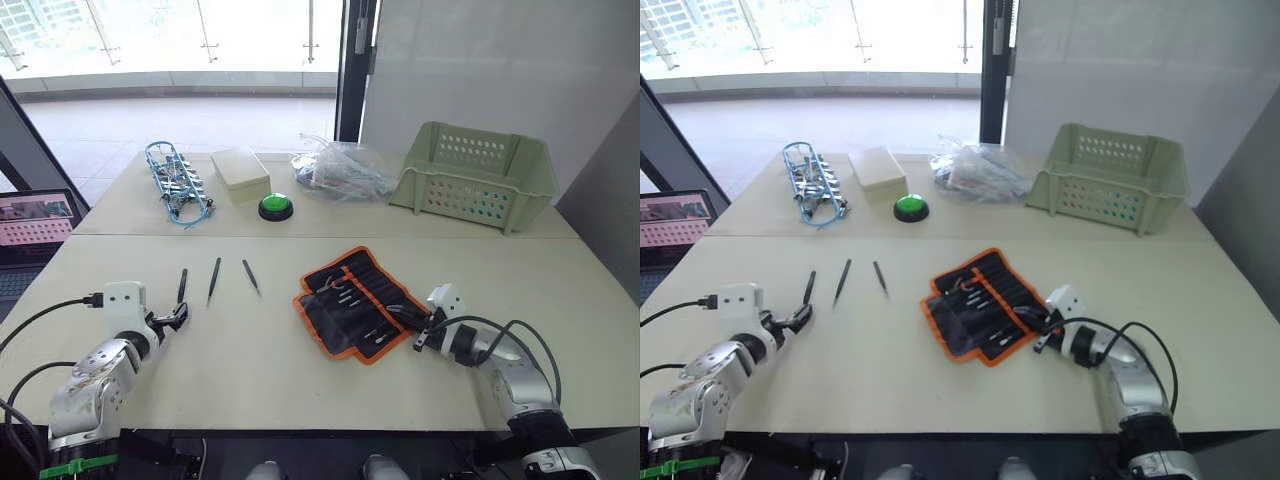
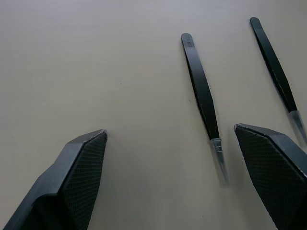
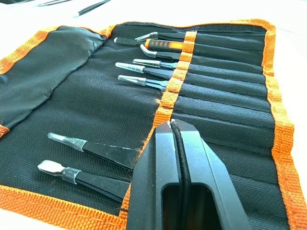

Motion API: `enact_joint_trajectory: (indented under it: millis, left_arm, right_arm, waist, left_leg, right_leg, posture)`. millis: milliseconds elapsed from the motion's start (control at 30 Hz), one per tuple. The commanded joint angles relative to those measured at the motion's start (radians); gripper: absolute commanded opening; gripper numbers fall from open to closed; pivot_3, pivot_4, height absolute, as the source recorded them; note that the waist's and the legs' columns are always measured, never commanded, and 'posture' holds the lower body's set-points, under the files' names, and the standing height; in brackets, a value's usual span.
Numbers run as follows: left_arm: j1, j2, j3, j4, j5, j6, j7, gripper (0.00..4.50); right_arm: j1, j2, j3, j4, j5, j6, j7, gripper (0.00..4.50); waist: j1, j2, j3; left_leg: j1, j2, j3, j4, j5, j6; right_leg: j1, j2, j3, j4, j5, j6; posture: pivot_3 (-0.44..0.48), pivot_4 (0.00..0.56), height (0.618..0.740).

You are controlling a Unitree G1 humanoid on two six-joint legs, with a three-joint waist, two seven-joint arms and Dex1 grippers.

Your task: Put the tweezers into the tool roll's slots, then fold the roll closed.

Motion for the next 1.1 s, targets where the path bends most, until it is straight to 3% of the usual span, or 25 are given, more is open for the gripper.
enact_joint_trajectory:
  millis: [33, 400, 533, 867, 1100]
  left_arm:
    - [-0.027, 0.000, -0.026, 0.039, 0.014, -0.004, -0.017, 4.49]
    - [-0.094, -0.008, -0.082, 0.089, 0.074, -0.053, -0.031, 4.49]
    - [-0.098, -0.022, -0.084, 0.090, 0.068, -0.038, -0.037, 3.42]
    - [-0.101, -0.057, -0.067, 0.091, 0.063, -0.030, -0.032, 0.08]
    - [-0.097, -0.078, -0.050, 0.061, 0.071, -0.093, -0.026, 0.03]
  right_arm:
    - [0.023, 0.006, 0.019, 0.040, -0.029, 0.009, -0.004, 0.00]
    - [0.020, 0.014, 0.023, 0.041, -0.031, 0.007, -0.007, 0.00]
    - [0.019, 0.014, 0.024, 0.034, -0.031, 0.011, -0.009, 0.00]
    - [0.016, 0.010, 0.023, 0.021, -0.034, 0.024, -0.015, 0.00]
    - [0.015, 0.004, 0.020, 0.010, -0.034, 0.034, -0.017, 0.00]
  waist:
    - [0.001, 0.000, 0.000]
    - [0.002, 0.000, 0.000]
    - [0.000, 0.000, 0.000]
    - [0.002, 0.000, 0.000]
    - [0.002, -0.001, 0.000]
  left_leg:
    - [0.000, 0.000, 0.000, 0.000, 0.000, 0.000]
    - [0.000, 0.000, 0.000, -0.002, 0.000, 0.000]
    - [0.000, 0.000, 0.000, -0.003, 0.000, 0.000]
    - [0.000, 0.000, 0.000, -0.003, 0.000, 0.000]
    - [0.000, 0.000, 0.000, -0.003, 0.000, 0.000]
  right_leg:
    - [0.000, 0.000, 0.000, 0.000, 0.000, 0.000]
    - [0.000, 0.000, 0.000, -0.001, 0.000, 0.000]
    - [0.000, 0.000, 0.000, -0.001, 0.000, 0.000]
    - [0.000, 0.000, 0.000, -0.002, 0.000, 0.000]
    - [0.000, 0.000, 0.000, -0.002, 0.000, 0.000]
  posture:
    - [0.000, 0.150, 0.740]
    - [0.000, 0.150, 0.740]
    - [0.000, 0.150, 0.740]
    - [0.000, 0.150, 0.740]
    - [0.000, 0.150, 0.740]
